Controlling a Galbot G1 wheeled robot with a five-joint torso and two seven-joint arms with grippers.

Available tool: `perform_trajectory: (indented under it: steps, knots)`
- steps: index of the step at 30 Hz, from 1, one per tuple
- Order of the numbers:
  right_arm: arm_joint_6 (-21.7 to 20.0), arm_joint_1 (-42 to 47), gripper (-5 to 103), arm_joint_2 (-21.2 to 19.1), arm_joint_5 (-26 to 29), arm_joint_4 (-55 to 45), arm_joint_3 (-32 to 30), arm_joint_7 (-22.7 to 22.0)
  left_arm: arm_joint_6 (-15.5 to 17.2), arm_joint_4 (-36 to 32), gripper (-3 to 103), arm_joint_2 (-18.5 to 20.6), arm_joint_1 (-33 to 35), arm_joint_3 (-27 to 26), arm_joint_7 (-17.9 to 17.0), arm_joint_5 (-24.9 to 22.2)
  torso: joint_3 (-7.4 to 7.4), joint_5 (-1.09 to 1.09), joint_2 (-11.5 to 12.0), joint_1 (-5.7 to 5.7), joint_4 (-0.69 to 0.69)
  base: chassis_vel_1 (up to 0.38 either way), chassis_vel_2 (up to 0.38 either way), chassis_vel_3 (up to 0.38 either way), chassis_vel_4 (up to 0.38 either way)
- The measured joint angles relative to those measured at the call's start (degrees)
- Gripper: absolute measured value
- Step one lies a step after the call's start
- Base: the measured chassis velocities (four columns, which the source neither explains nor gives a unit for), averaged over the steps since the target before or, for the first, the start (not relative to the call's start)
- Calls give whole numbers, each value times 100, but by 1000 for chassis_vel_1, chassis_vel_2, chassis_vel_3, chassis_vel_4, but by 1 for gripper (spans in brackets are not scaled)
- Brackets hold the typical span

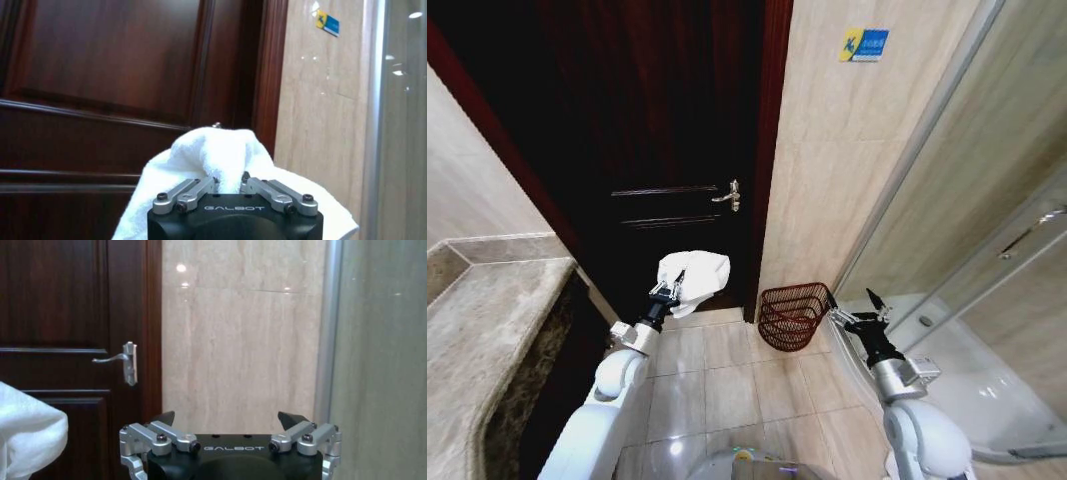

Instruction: Discard the used towel into the hamper.

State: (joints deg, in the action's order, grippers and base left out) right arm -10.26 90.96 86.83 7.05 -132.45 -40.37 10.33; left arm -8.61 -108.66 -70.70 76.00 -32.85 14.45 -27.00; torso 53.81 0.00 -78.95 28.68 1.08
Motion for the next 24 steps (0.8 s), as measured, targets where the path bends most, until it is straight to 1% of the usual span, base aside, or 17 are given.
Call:
perform_trajectory:
  steps: [17,21,24]
  knots:
    - [-4,61,100,39,-132,-16,10,-59,-12,-9,10,15,27,61,-1,-27,0,0,0,0,0,-65,-65,-66,-67]
    - [-55,190,100,77,-238,-179,-45,-165,-9,-9,10,54,19,94,-2,-129,0,0,0,0,0,-76,-66,-68,-75]
    - [-151,357,100,80,-278,-309,-142,-381,-52,4,10,50,22,61,79,-176,0,0,0,0,1,-80,-58,-67,-79]
